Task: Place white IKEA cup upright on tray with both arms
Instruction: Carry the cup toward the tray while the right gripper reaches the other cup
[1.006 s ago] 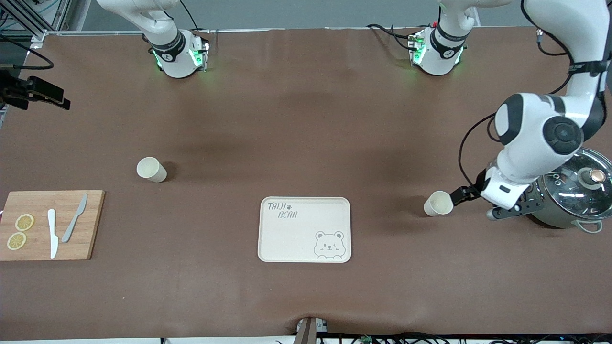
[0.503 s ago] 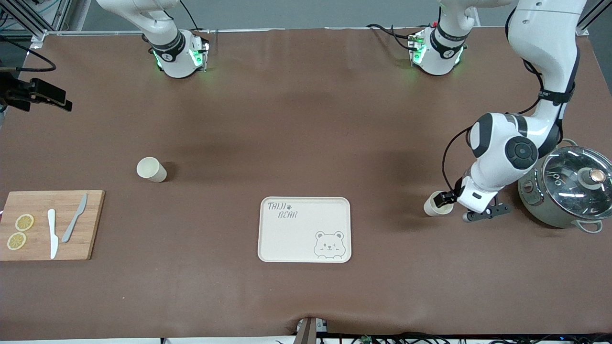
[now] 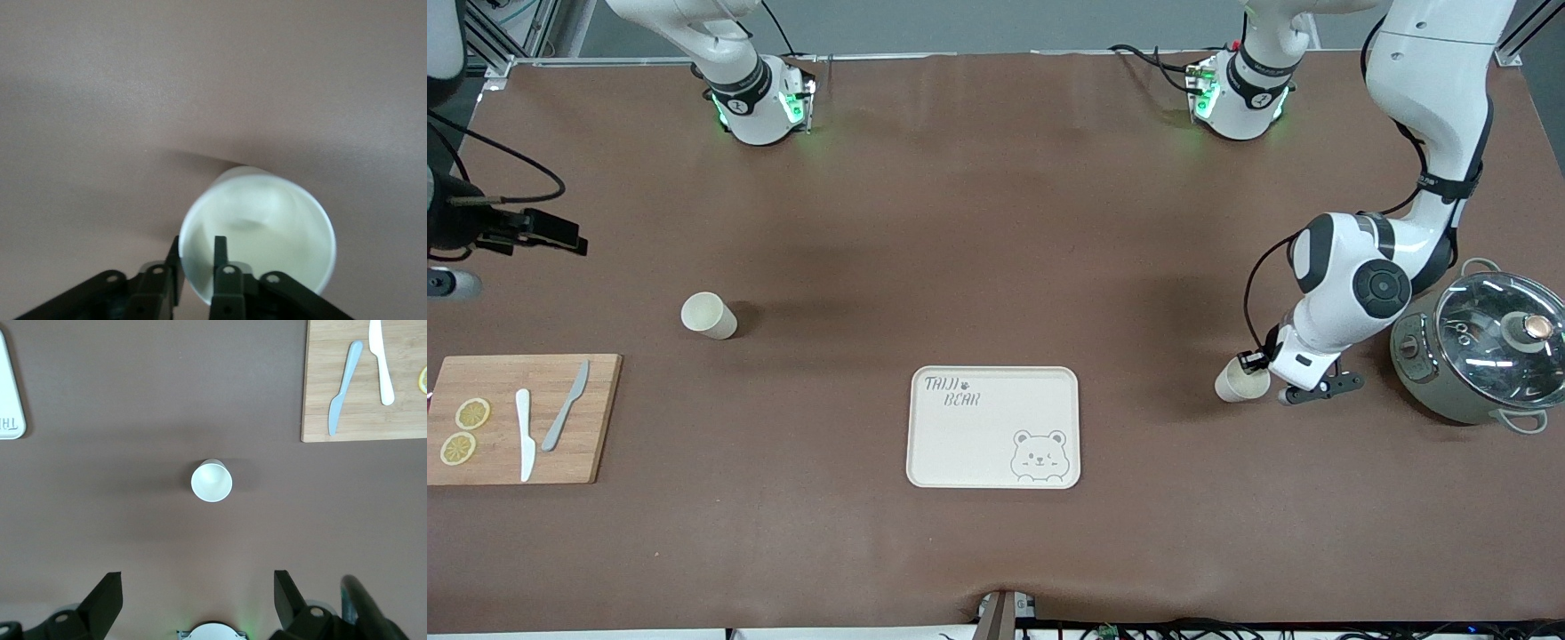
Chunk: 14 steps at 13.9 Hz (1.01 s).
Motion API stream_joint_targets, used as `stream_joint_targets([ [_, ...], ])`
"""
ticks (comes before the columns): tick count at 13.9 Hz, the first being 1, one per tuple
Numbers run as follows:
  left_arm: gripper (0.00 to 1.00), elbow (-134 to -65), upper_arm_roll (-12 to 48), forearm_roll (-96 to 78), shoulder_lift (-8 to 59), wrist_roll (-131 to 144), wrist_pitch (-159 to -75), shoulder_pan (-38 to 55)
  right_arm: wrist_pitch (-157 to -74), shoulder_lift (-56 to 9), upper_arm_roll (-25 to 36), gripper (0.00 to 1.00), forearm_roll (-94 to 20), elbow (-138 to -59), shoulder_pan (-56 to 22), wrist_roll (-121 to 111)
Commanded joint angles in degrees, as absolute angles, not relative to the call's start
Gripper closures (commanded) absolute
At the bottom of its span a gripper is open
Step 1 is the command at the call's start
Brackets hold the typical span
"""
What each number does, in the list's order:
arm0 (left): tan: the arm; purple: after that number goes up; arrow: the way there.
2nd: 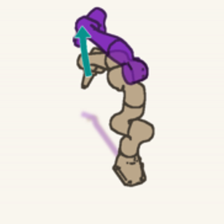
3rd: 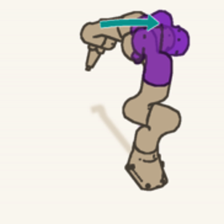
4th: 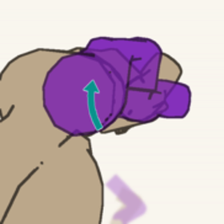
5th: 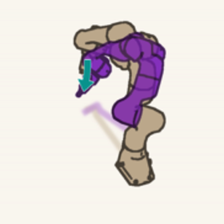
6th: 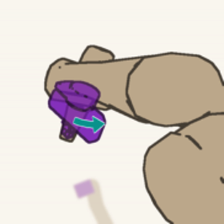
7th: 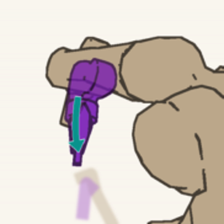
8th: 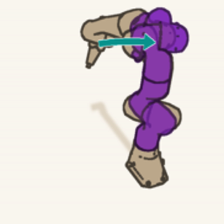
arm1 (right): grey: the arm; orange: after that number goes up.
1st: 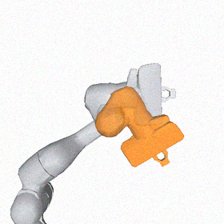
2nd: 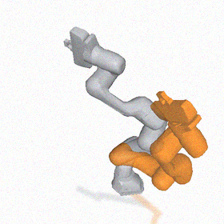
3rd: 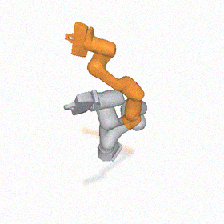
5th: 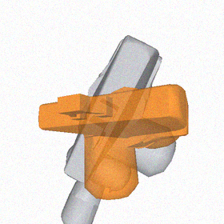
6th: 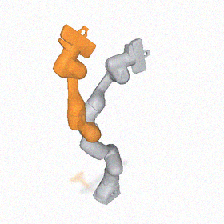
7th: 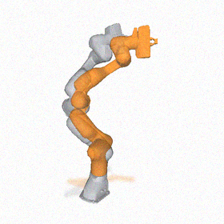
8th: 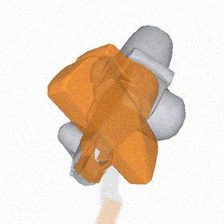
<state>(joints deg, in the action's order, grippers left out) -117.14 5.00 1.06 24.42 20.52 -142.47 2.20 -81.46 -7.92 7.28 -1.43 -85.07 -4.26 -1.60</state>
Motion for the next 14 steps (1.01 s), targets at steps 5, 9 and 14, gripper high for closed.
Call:
stream_joint_targets([
  [5,1.00,-114.2,6.3,1.6,21.3,24.5,-136.2,3.5,-88.4,-13.3,7.5,0.00,-2.5,-88.4,-5.3,-1.1],
  [9,1.00,-106.1,8.8,1.2,22.4,34.4,-130.1,7.5,-98.2,-17.9,7.5,0.00,-1.9,-93.2,-5.3,-2.0],
  [14,1.00,-89.0,8.9,0.7,32.6,50.3,-125.9,16.5,-107.7,-16.0,7.9,0.00,-1.7,-105.3,-4.9,-2.1],
])
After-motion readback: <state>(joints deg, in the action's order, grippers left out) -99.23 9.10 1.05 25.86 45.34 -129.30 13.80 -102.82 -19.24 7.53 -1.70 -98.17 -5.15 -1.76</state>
